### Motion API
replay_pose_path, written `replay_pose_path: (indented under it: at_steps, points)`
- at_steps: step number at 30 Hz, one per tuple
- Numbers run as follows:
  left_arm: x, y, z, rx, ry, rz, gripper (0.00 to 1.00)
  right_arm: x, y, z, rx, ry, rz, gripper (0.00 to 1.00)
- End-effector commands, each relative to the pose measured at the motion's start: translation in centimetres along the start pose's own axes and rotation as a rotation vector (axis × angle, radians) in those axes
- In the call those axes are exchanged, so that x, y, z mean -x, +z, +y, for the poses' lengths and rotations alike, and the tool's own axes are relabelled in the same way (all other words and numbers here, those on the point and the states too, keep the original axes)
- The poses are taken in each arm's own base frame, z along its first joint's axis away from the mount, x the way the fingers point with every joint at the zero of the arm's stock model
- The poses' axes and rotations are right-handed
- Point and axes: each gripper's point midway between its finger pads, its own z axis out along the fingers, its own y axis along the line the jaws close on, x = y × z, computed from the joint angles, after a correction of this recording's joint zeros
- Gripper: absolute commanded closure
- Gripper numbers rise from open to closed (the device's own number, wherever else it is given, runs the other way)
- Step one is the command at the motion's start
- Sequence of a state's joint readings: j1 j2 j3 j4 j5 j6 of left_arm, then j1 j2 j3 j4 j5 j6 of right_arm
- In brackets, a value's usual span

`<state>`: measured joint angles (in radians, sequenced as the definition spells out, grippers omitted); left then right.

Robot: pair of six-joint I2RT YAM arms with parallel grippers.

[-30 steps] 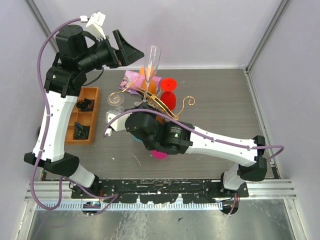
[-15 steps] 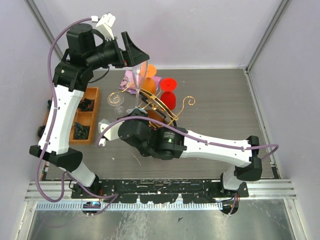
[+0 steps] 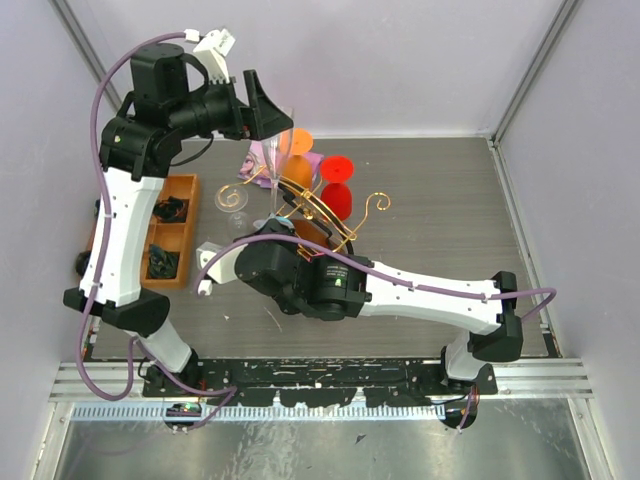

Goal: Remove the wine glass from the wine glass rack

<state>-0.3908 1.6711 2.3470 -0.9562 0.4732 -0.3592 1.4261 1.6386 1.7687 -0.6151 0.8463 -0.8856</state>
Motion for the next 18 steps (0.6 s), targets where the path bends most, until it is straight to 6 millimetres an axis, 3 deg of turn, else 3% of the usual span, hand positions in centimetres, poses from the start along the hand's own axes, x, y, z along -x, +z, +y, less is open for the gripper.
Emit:
replay_pose_path:
  at_steps: [1,6,13,18]
  points:
    - [-0.7,0.13,0.09,-0.003,0.01,0.031,0.12,0.05,-1.52,-2.58,-0.059,0.042,-0.03,0.99]
    - [-0.7,0.34,0.27,0.004,0.008,0.031,0.1,0.26,-1.61,-2.54,-0.056,0.043,-0.038,0.99]
    - [-0.93,0.6,0.01,-0.012,0.016,0.039,0.36,0.32,-1.69,-2.21,-0.046,0.04,-0.043,0.99]
    - [-0.68,0.42,-0.35,-0.019,0.023,0.026,0.45,0.26,-1.72,-2.15,-0.046,0.046,-0.042,0.99]
